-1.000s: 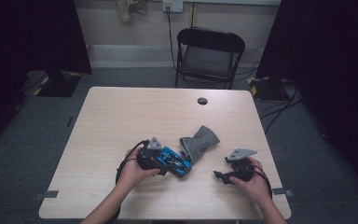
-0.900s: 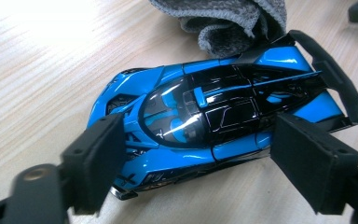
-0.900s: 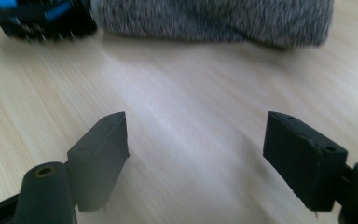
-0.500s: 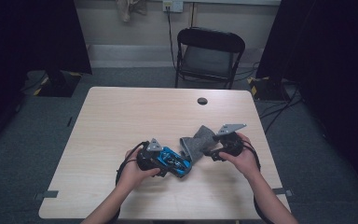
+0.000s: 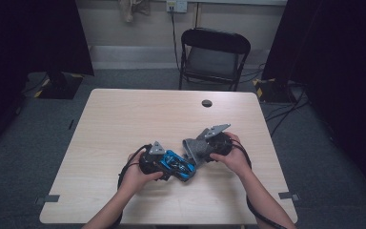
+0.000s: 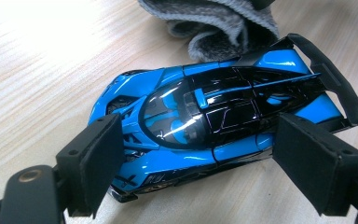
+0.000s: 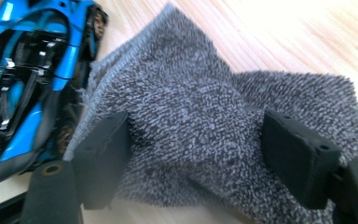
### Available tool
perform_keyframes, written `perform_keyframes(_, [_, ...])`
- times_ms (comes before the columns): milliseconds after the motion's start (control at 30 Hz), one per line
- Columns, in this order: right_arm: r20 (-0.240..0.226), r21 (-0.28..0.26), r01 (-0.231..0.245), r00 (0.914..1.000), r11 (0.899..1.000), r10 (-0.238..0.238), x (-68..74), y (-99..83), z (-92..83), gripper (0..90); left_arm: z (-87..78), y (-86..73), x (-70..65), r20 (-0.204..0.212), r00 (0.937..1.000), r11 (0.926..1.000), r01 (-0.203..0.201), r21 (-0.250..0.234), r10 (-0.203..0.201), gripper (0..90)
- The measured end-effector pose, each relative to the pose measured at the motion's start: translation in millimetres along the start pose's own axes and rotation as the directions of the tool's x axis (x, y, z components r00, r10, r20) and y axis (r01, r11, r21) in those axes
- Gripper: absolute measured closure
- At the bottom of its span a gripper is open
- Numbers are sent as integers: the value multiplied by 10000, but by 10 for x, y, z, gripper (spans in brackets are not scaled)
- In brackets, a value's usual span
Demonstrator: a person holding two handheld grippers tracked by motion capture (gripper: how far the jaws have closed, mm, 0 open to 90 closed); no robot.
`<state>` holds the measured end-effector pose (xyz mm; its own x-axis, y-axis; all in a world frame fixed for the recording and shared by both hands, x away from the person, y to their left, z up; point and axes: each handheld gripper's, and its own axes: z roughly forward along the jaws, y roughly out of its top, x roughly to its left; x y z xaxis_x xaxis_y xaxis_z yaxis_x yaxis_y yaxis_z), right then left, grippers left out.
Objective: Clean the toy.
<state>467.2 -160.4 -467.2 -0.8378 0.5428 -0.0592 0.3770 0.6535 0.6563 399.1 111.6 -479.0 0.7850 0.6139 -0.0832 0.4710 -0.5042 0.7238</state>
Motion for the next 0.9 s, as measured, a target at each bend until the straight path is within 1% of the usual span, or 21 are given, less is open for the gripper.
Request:
perform_keyframes(67, [134,80,1,9999,10000,-2,17,-10,35,280,0,0,3,0,10000,10000,0,0,0,165])
perform_keyframes(100, [292,165,-79,9995,9998,74,22,-17,49,298,1,-1,3,-24,10000,10000,17,-15,-17,167])
perform_keyframes(167, [313,148,-183,9994,9997,178,27,-42,67,314,2,-4,9,-35,10000,10000,7,-23,-7,166])
perform_keyframes(267, [414,12,-566,9975,9984,565,25,-82,76,368,2,-6,12,-37,10000,10000,61,-47,-61,167])
perform_keyframes(400, [633,42,-970,9933,9953,965,40,-98,52,395,3,-7,9,-34,10000,10000,64,-51,-64,167])
perform_keyframes(500, [763,26,-980,9923,9952,975,68,-135,20,398,2,-10,15,-32,10000,10000,46,-62,-46,167])
perform_keyframes(600, [627,-132,-1087,9920,9940,1093,81,-197,-34,394,-2,-15,24,-43,10000,9999,32,-96,-32,171])
perform_keyframes(700, [585,-148,-1000,9932,9949,1007,117,-255,-91,391,-5,-15,26,-48,10000,10000,42,-82,-42,174])
perform_keyframes(767, [487,-163,-1113,9925,9937,1119,145,-284,-139,388,-3,-13,26,-38,10000,10000,49,-79,-50,174])
perform_keyframes(833, [461,-160,-1102,9928,9938,1109,161,-307,-173,383,-2,-12,26,-45,10000,9999,68,-76,-68,174])
perform_keyframes(900, [394,-223,-1217,9917,9923,1225,176,-335,-209,363,0,-12,22,-49,10000,9999,75,-88,-75,174])
